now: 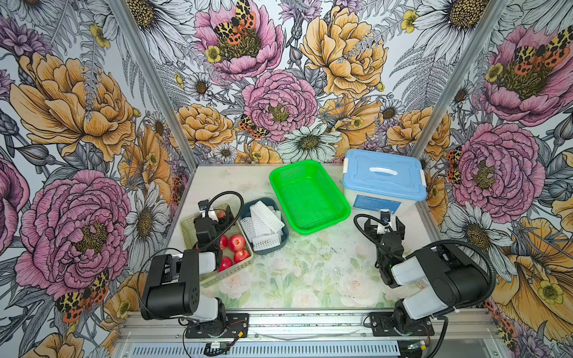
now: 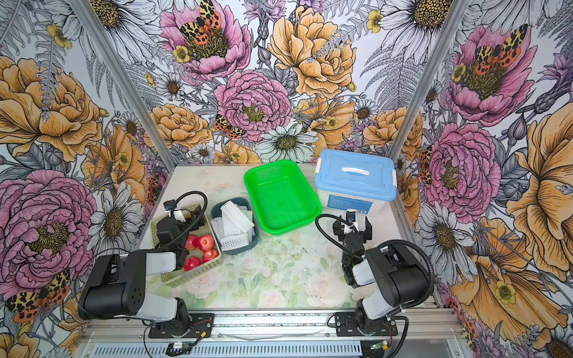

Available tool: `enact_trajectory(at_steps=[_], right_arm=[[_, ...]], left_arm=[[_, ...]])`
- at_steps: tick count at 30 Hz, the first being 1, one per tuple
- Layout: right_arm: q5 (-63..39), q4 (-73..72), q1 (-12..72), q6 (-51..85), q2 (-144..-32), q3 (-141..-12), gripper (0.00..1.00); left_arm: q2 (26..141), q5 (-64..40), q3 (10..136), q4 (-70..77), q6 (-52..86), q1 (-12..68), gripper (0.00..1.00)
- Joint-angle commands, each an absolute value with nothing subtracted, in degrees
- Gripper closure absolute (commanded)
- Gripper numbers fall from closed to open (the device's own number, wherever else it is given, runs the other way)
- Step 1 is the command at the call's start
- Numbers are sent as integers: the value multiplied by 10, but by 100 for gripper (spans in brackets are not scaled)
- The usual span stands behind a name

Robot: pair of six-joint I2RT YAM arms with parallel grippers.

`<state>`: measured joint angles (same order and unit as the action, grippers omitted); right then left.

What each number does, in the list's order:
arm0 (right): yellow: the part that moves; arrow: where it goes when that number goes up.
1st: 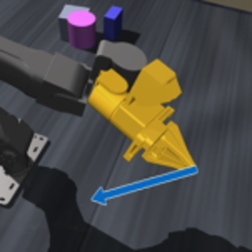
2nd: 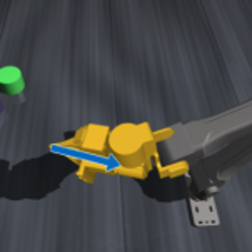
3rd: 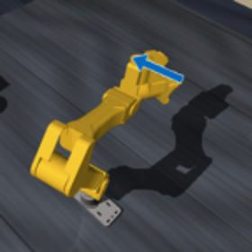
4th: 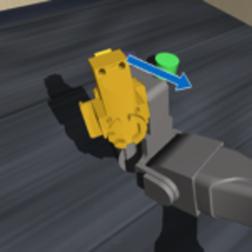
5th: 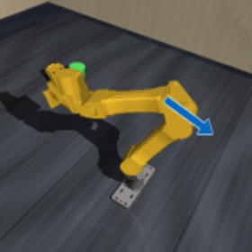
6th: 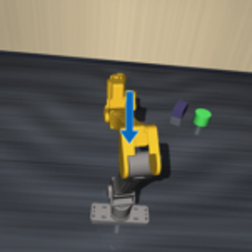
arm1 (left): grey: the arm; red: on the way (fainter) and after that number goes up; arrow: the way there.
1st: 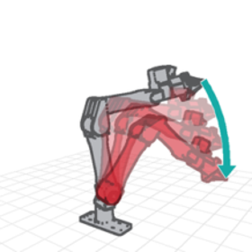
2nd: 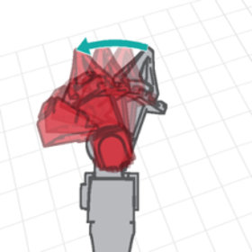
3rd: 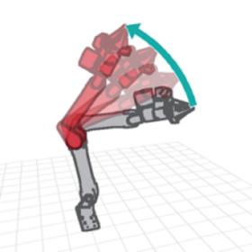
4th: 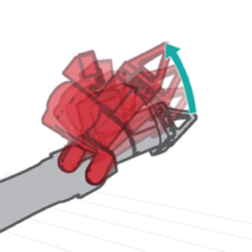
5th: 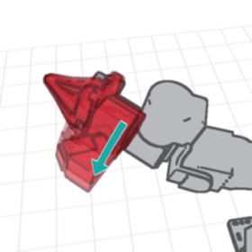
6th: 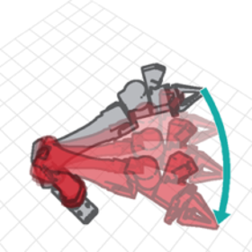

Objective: Remove foam nets from apples
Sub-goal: Reset both arms

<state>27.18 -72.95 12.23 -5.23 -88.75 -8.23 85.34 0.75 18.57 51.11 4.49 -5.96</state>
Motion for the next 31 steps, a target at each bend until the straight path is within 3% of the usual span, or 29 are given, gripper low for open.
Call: enact_trajectory(at_steps=[1,3,8,11,13,31], right_arm=[[266,-796,112,-44,-892,-91,0],[265,-796,107,-36,-890,-89,0],[257,-795,100,-29,-891,-90,0],[147,-798,62,-17,-918,-92,4],[134,-741,56,-12,-900,-109,2],[142,-719,53,-6,-895,-120,0]], left_arm=[[898,-44,181,625,26,-52,1],[880,-23,205,544,18,-44,1],[886,9,215,537,-8,-13,1],[884,3,218,529,-10,-13,1],[885,5,218,530,-11,-12,1],[884,24,217,533,-18,-1,1]])
